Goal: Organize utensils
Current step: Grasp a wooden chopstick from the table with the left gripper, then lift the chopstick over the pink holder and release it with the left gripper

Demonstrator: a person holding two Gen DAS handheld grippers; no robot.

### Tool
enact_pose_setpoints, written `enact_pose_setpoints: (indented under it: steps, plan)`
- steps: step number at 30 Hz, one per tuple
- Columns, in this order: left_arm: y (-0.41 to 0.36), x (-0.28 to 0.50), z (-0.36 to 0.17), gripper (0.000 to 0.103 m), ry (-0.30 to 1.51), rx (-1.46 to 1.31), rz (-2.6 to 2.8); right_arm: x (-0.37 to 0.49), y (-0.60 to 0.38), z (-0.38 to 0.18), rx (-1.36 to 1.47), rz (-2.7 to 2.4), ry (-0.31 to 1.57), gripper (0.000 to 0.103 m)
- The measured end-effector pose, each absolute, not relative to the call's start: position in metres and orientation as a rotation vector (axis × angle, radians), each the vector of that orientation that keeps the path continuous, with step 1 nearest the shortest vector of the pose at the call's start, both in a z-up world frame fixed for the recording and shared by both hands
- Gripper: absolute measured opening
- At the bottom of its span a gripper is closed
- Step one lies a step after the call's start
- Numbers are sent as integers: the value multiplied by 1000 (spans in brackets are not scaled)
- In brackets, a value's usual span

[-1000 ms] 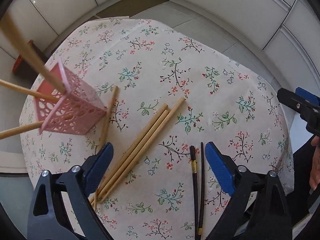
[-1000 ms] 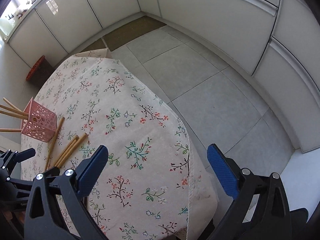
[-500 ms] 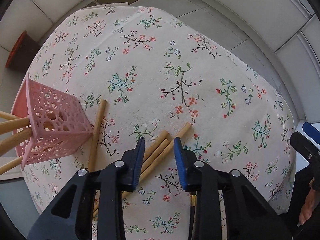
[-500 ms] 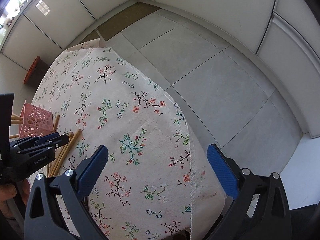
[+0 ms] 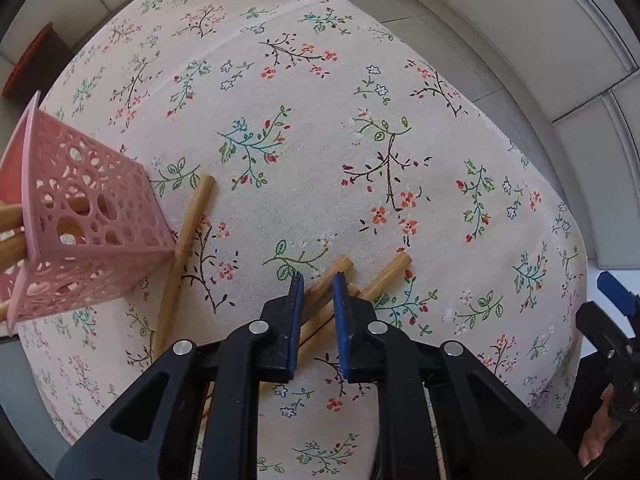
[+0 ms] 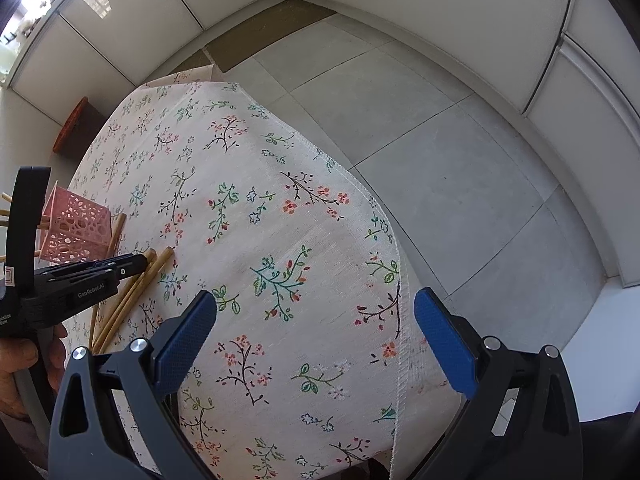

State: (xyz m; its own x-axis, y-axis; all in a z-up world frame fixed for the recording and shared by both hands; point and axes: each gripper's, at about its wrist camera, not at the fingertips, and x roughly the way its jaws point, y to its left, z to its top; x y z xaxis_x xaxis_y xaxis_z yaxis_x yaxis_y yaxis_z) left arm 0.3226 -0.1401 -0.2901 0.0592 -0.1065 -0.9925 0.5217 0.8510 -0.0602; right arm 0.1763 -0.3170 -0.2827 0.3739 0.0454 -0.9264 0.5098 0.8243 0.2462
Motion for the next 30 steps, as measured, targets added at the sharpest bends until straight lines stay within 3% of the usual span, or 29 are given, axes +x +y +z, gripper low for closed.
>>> enact_pose_setpoints:
  steps: [6,12,18,25,28,30]
  plan:
    - [-114,325,-296,19,1505,228,-455,181,-303,-283,532,-288,1181,96]
    - [-124,298,-296,18,1395,432,-486,184,-301,-286,540,-289,1190,96]
    - [-135,280,-291,6,1303,497,-459,193,-298,-292,561,-282,1218,96]
    - [-122,241,-222,6,1136,486,-434,216,-282,-300,661,-226,1265,96]
    - [-104,236,-191,6,1082,440,-408,231,-264,-304,625,-200,1300,89]
    - [-86,235,-172,6,1042,396,-393,247,-251,-306,603,-185,1337,79]
